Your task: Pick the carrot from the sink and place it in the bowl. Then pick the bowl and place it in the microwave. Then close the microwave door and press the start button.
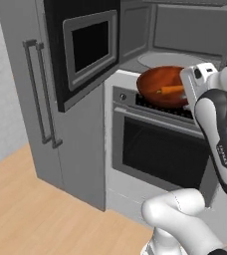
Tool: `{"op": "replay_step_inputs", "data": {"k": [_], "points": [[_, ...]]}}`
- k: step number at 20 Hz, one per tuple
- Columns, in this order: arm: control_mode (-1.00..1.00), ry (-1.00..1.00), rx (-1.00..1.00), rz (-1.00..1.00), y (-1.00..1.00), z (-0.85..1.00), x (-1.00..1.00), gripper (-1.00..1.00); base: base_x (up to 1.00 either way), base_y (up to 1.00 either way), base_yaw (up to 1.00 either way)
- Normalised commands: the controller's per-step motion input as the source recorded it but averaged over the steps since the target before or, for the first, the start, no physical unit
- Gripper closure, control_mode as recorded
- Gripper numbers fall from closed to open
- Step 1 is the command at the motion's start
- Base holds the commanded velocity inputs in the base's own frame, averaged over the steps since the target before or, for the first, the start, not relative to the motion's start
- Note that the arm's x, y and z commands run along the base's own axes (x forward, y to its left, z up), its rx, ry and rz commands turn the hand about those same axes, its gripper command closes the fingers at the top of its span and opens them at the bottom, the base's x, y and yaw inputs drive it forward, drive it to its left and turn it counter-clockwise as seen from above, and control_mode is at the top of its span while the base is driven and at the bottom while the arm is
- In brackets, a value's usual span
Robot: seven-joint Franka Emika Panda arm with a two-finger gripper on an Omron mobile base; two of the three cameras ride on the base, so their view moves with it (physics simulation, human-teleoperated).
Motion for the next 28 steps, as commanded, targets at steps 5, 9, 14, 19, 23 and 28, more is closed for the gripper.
{"op": "replay_step_inputs", "data": {"k": [5,9,14,19,23,28], "points": [[1.0,0.0,0.0,0.0,0.0,0.0,0.0,1.0,0.52,0.02,-0.04],[1.0,0.0,0.0,0.0,0.0,0.0,0.0,1.0,0.34,0.0,-0.08],[1.0,0.0,0.0,0.0,0.0,0.0,0.0,1.0,0.82,0.0,-0.13],[1.0,0.0,0.0,0.0,0.0,0.0,0.0,1.0,0.72,0.0,-0.12],[1.0,0.0,0.0,0.0,0.0,0.0,0.0,1.0,0.51,0.0,-0.11],[1.0,0.0,0.0,0.0,0.0,0.0,0.0,1.0,0.46,0.0,-0.11]]}}
